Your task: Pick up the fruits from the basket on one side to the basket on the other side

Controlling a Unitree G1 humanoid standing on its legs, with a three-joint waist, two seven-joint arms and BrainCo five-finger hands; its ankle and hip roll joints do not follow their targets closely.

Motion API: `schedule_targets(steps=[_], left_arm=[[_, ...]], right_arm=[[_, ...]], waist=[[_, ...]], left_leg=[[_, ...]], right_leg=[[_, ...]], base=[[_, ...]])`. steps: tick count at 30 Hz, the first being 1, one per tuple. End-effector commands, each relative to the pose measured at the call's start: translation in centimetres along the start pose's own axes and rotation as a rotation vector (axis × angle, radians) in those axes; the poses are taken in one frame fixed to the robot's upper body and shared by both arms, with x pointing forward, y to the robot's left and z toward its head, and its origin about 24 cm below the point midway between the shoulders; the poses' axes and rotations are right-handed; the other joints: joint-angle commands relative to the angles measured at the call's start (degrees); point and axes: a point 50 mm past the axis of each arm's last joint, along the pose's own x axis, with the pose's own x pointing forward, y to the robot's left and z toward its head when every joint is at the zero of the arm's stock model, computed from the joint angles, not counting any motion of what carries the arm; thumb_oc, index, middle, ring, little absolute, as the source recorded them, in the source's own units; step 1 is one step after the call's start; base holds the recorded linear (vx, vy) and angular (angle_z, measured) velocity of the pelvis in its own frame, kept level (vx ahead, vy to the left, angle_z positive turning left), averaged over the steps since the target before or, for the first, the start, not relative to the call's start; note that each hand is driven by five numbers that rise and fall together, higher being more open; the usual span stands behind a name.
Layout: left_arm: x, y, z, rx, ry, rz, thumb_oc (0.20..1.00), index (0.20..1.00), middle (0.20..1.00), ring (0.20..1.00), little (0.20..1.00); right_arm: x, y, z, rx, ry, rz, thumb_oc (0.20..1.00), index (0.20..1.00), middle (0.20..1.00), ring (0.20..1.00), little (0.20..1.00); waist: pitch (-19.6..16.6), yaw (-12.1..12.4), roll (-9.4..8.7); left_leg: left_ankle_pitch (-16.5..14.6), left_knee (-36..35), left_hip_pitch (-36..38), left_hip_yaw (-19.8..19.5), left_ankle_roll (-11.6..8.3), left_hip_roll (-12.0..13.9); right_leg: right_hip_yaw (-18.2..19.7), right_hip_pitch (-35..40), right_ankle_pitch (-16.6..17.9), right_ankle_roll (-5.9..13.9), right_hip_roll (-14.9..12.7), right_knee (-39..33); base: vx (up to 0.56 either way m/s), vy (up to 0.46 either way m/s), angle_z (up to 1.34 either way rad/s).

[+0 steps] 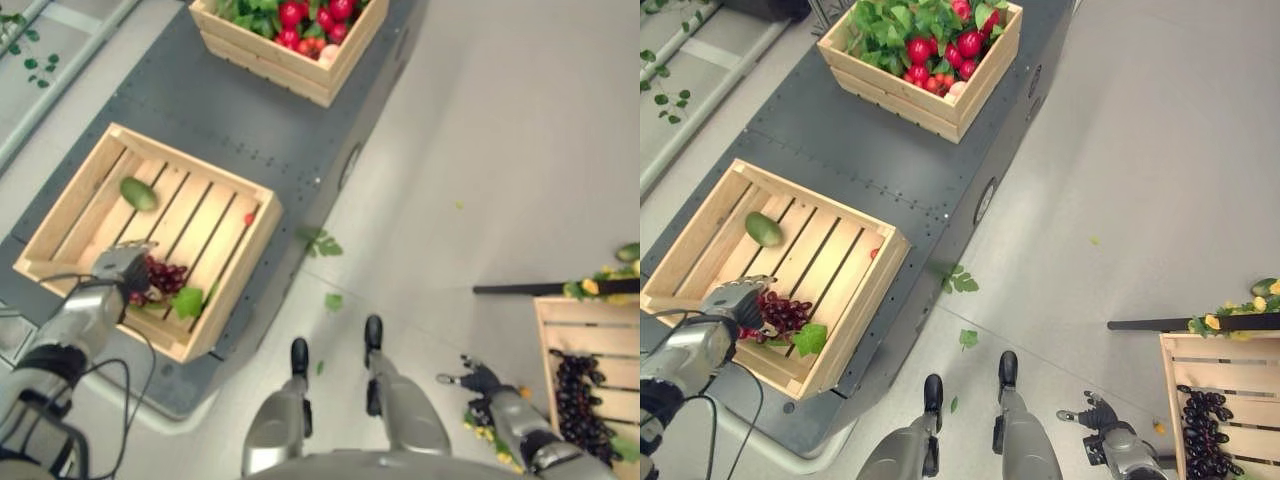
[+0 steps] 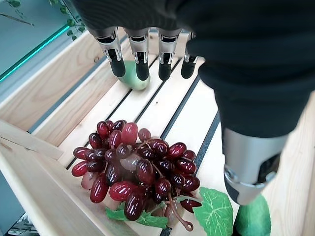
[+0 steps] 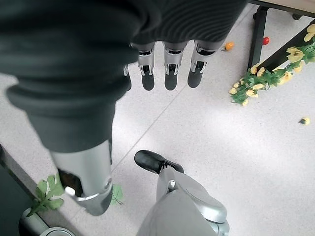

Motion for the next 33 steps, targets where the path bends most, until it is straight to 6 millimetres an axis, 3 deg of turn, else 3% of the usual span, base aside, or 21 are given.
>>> schedule_targets(steps=[1, 10, 26, 33], left_arm=[[0.6, 1.9, -1.6, 0.06, 0.084, 0.046, 1.0, 1.0, 1.0, 1.0, 1.0], [1.5, 3.0, -0.8, 0.007, 0.115, 0.103, 1.0, 1.0, 1.0, 1.0, 1.0], [2.4, 3.8, -0.8, 0.087, 0.178, 0.107, 1.0, 1.0, 1.0, 1.0, 1.0], [2.2, 2.8, -0.7, 0.106, 0.162, 0.071, 1.0, 1.0, 1.0, 1.0, 1.0]], right_arm=[[-0.1, -1.7, 0.4, -0.022, -0.027, -0.051, 1.0, 1.0, 1.0, 1.0, 1.0], [0.0, -1.6, 1.7, 0.002, -0.085, -0.061, 1.0, 1.0, 1.0, 1.0, 1.0], [-0.1, -1.1, 3.4, 0.032, -0.163, -0.066, 1.0, 1.0, 1.0, 1.0, 1.0], [0.0, -1.0, 3.3, 0.036, -0.158, -0.068, 1.0, 1.0, 1.0, 1.0, 1.0]], waist=[[-0.8, -1.3, 0.0], [0.8, -2.0, -0.67], [3.0, -3.3, -2.17], [3.1, -3.2, -2.01]], left_leg=[[1.9, 1.0, -6.7, -1.2, 1.32, -2.8], [2.6, 1.1, -9.3, -1.0, 1.39, -2.9], [3.1, 2.1, -13.2, -0.3, 1.45, -2.7], [2.7, 2.4, -13.1, -0.4, 1.6, -2.8]], right_leg=[[1.3, -0.6, -4.6, 6.78, -2.3, 3.9], [2.2, -3.3, -3.9, 6.83, -2.3, 3.9], [3.3, -6.9, -2.7, 7.11, -2.4, 3.8], [3.5, -7.0, -2.9, 7.04, -2.4, 3.8]], base=[[-0.03, 0.018, -0.04], [-0.01, 0.011, -0.02], [0.0, 0.004, -0.02], [0.0, 0.0, 0.0]])
